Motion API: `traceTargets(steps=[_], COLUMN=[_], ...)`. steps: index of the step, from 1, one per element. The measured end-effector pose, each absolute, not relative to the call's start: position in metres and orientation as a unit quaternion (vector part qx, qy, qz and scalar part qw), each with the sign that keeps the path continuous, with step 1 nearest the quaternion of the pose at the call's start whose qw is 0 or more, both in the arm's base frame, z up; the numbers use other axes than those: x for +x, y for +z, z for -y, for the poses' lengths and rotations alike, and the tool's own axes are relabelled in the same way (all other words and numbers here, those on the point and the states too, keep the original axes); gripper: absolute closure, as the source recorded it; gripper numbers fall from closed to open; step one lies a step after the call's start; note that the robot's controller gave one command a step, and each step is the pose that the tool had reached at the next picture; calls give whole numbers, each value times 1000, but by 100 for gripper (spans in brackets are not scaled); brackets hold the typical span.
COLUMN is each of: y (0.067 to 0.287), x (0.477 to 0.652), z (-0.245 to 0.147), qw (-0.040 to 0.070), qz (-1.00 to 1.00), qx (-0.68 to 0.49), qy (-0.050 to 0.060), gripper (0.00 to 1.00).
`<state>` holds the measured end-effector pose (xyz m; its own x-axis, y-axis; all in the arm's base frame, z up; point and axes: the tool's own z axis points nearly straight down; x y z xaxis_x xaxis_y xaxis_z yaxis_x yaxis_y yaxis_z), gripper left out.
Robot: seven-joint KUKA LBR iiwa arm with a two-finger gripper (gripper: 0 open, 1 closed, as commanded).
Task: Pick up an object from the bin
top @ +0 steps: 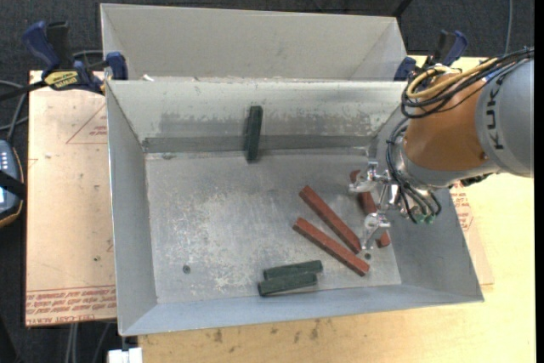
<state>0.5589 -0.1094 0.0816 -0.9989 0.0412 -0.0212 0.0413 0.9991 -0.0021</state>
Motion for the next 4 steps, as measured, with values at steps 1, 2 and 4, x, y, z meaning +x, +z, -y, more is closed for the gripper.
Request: traceTargets(steps=[1,2,4], y=[81,92,115], x=[558,545,558], z=[109,78,29], qw=[9,3,0], qz=[-1000,-1000,-993], qx=[20,-17,-116], qy=[-1,-1,0], gripper=[0,0,0])
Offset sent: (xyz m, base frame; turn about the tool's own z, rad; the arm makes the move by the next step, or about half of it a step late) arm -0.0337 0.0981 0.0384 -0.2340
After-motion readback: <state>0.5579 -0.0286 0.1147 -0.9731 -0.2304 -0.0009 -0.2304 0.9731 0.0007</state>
